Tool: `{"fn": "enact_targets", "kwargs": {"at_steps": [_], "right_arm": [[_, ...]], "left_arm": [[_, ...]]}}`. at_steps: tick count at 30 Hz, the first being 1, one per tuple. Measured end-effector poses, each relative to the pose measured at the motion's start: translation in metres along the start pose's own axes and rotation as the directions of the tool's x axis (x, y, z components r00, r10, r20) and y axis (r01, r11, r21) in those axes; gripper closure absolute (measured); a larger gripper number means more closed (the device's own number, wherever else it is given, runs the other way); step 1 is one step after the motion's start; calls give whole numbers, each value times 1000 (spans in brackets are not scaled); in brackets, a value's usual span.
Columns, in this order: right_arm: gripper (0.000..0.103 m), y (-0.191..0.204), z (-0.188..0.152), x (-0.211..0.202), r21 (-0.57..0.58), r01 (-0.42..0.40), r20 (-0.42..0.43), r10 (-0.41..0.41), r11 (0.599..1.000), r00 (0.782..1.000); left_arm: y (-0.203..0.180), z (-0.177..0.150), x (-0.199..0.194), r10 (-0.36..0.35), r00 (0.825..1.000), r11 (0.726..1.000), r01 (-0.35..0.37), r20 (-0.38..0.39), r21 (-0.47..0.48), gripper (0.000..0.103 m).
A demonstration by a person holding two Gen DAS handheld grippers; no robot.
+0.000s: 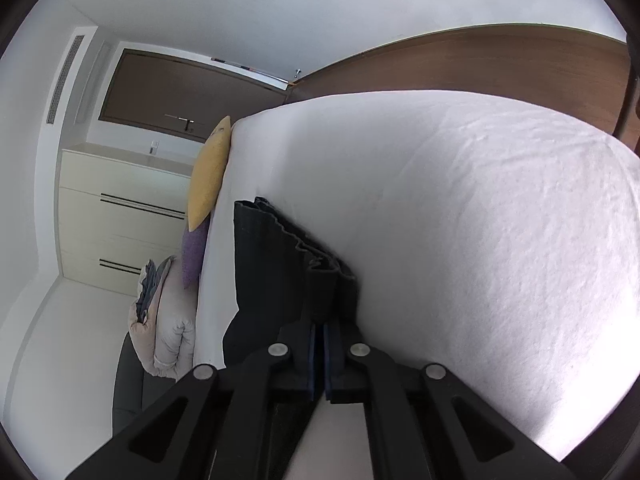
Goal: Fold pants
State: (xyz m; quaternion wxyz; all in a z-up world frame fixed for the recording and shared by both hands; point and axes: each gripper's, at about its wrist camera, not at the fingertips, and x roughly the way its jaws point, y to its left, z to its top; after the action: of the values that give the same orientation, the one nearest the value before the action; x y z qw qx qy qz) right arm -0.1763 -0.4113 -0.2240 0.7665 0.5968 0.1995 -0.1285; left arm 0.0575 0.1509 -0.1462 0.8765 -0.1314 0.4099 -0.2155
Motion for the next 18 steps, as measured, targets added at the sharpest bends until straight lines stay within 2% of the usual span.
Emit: {"fn": "enact_targets", "kwargs": {"at_steps": [1,3,4,5,6,8,9,10,11,14,16,17,18], "right_arm": [[93,4,0,-6,-17,19,7,-19,1000,1000],[79,15,-5,-20,-62,64,44,-62,996,997],[51,21,-10,-25,-72,83,55,-79,994,995],[30,30,-20,-31,-91,77,60,-72,993,996],[28,39,-30,-32,-117,60,43,-55,991,998],[29,59,-58,-22,-183,-13,-79,-2,983,997],[32,72,-80,-12,-210,-68,-170,32,975,985],[43,81,-95,-3,-219,-107,-233,55,970,971],[51,90,-111,7,-221,-148,-302,76,964,950],[60,128,-169,46,-235,-264,-506,115,935,855],[60,136,-193,63,-235,-252,-571,77,939,818],[60,134,-204,72,-203,-245,-606,75,948,792],[60,131,-209,77,-183,-234,-627,71,955,776]], "left_arm": [[0,0,-1,-1,1000,1000,1,0,0,87],[0,-1,0,0,1000,1000,0,2,-1,87],[-1,-1,0,2,1000,1000,-2,3,0,87],[-1,-2,0,3,1000,1000,-3,4,1,87],[-1,-2,0,3,1000,1000,-3,4,1,87],[-2,-2,0,3,1000,1000,-3,5,-1,87],[-2,-3,1,3,1000,1000,-3,5,-2,87],[-3,-3,1,4,1000,1000,-4,5,-1,87],[-3,-3,1,5,1000,1000,-5,5,0,87],[-5,-3,2,6,1000,1000,-6,5,1,87],[-5,-3,2,6,1000,1000,-6,5,1,87],[-5,-3,2,6,1000,1000,-6,6,1,87],[-5,-3,2,6,1000,1000,-6,6,1,87]]}}
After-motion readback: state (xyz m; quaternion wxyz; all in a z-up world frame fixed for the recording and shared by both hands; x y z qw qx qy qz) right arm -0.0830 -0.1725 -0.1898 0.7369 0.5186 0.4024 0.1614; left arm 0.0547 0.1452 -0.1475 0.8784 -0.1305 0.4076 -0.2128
